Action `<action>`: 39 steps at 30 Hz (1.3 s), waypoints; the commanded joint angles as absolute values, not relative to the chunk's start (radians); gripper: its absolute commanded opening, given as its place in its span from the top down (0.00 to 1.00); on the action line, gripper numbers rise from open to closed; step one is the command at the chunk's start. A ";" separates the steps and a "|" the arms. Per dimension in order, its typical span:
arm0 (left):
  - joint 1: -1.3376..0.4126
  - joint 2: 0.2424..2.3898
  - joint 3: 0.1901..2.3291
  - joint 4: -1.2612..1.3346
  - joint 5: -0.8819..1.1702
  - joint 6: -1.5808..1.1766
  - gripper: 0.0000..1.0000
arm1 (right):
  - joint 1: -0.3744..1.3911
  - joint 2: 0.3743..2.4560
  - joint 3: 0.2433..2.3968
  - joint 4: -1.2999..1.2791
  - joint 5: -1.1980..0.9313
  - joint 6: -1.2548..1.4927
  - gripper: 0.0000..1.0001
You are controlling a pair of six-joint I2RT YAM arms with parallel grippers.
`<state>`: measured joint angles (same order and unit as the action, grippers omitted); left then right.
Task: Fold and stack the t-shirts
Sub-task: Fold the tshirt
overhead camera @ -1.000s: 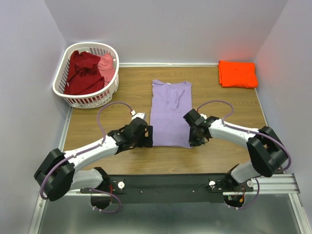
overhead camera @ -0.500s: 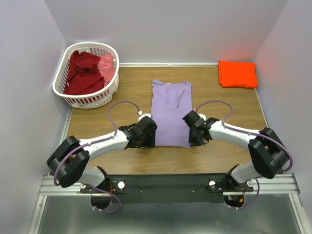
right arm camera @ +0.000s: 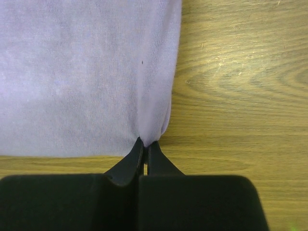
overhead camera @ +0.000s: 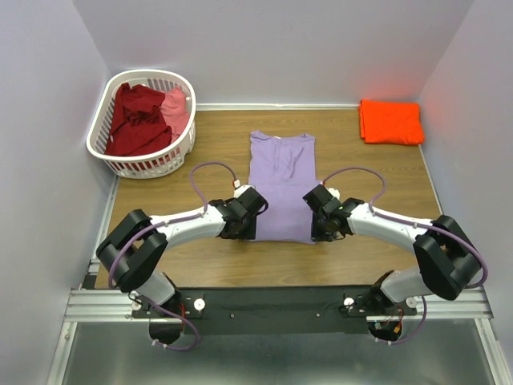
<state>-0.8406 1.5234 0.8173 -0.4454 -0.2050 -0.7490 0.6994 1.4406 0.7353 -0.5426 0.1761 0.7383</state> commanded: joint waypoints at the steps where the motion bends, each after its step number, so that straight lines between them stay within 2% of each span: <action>1: -0.867 1.572 0.848 -0.503 -0.236 -0.759 0.47 | 0.712 1.477 0.647 -0.584 0.203 0.721 0.99; 7: -0.893 1.646 0.851 -0.529 -0.189 -0.752 0.47 | 0.712 1.451 0.629 -0.575 0.203 0.724 0.99; 11: -0.897 1.655 0.835 -0.541 -0.184 -0.759 0.51 | 0.712 1.422 0.627 -0.574 0.196 0.726 0.99; 17: -0.899 1.652 0.818 -0.546 -0.169 -0.769 0.73 | 0.712 1.379 0.629 -0.574 0.190 0.726 0.99; 21: -0.899 1.654 0.798 -0.542 -0.158 -0.764 1.00 | 0.710 1.382 0.624 -0.577 0.181 0.730 0.99; 28: -0.919 1.560 0.715 -0.541 -0.077 -0.773 1.00 | 0.715 1.335 0.601 -0.630 0.034 0.745 0.99; 33: -1.066 1.381 0.629 -0.624 0.032 -0.892 1.00 | 0.820 1.179 0.574 -0.759 -0.067 0.874 0.99; 36: -1.189 1.266 0.592 -0.646 0.104 -1.021 1.00 | 0.939 1.115 0.577 -0.839 -0.072 0.984 0.99; 39: -1.239 1.200 0.592 -0.660 0.129 -1.095 1.00 | 0.982 1.071 0.591 -0.879 -0.061 1.028 0.99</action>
<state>-1.1973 1.2644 0.6060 -0.5491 0.0185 -0.9535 0.9382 1.1217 0.5800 -0.7521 -0.0376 0.9028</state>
